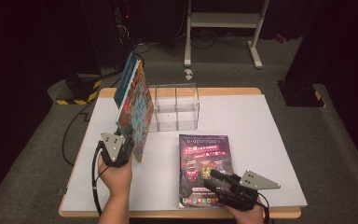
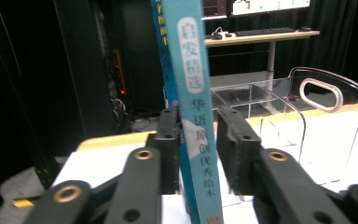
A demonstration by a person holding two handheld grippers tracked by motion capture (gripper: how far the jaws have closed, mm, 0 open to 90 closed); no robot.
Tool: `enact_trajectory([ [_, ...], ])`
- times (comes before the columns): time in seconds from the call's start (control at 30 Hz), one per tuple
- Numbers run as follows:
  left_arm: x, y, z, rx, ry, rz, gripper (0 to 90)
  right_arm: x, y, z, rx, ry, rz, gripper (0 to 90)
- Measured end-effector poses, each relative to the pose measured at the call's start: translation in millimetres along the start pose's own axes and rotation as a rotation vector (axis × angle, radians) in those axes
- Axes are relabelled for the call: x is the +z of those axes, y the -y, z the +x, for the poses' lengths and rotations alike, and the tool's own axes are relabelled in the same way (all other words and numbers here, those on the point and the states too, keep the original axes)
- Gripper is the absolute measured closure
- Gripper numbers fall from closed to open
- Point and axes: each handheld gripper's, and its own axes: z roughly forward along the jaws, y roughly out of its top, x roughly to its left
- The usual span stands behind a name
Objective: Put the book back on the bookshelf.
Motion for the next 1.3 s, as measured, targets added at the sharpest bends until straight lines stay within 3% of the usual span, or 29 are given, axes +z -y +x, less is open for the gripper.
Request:
enact_trajectory([
  [0.13, -2.1, 1.8, 4.0, -0.008, 0.033, 0.021, 61.9, -0.1, 0.5, -0.8, -0.006, 0.01, 0.003, 50.5],
  [0.33, -8.6, 6.0, 16.2, -0.064, 0.097, 0.053, 49.7, 1.0, 1.7, -3.5, -0.021, 0.027, 0.02, 48.7],
  [0.4, -10.4, 8.2, 20.3, -0.092, 0.136, 0.066, 45.4, 1.1, 1.9, -4.2, -0.03, 0.036, 0.026, 48.3],
  [0.53, -15.6, 13.4, 23.3, -0.104, 0.181, 0.086, 37.3, 0.8, 2.3, -9.2, -0.04, 0.056, 0.035, 47.0],
  [0.67, -20.1, 18.6, 22.3, -0.098, 0.236, 0.131, 30.6, -2.4, 2.0, -20.7, -0.042, 0.092, 0.041, 45.8],
  [0.77, -23.4, 24.3, 20.9, -0.088, 0.266, 0.137, 28.6, -6.4, 1.8, -31.8, -0.053, 0.138, 0.044, 44.8],
  [0.87, -24.8, 30.8, 21.4, -0.11, 0.29, 0.159, 25.1, -13.3, -1.3, -43.4, -0.04, 0.174, 0.053, 41.6],
  [0.97, -26.8, 37.0, 19.7, -0.103, 0.308, 0.225, 21.8, -17.3, -8.6, -58.9, -0.021, 0.208, 0.05, 41.7],
  [1.07, -31.9, 40.4, 15.8, -0.094, 0.313, 0.288, 21.3, -14.2, -17.1, -79.1, -0.017, 0.213, 0.124, 40.5],
  [1.17, -35.5, 46.1, 8.9, -0.131, 0.325, 0.302, 22.0, -9.4, -12.9, -94.8, 0.021, 0.211, 0.176, 39.0],
  [1.2, -36.1, 49.4, 6.4, -0.15, 0.343, 0.302, 22.6, -7.0, -9.0, -97.9, 0.049, 0.215, 0.192, 37.8],
  [1.27, -35.3, 59.5, -1.8, -0.192, 0.41, 0.302, 25.7, -1.7, -1.5, -98.4, 0.057, 0.247, 0.231, 35.0],
  [1.3, -33.5, 65.3, -8.5, -0.188, 0.449, 0.311, 25.6, -0.3, 0.2, -97.5, 0.062, 0.252, 0.237, 33.9],
])
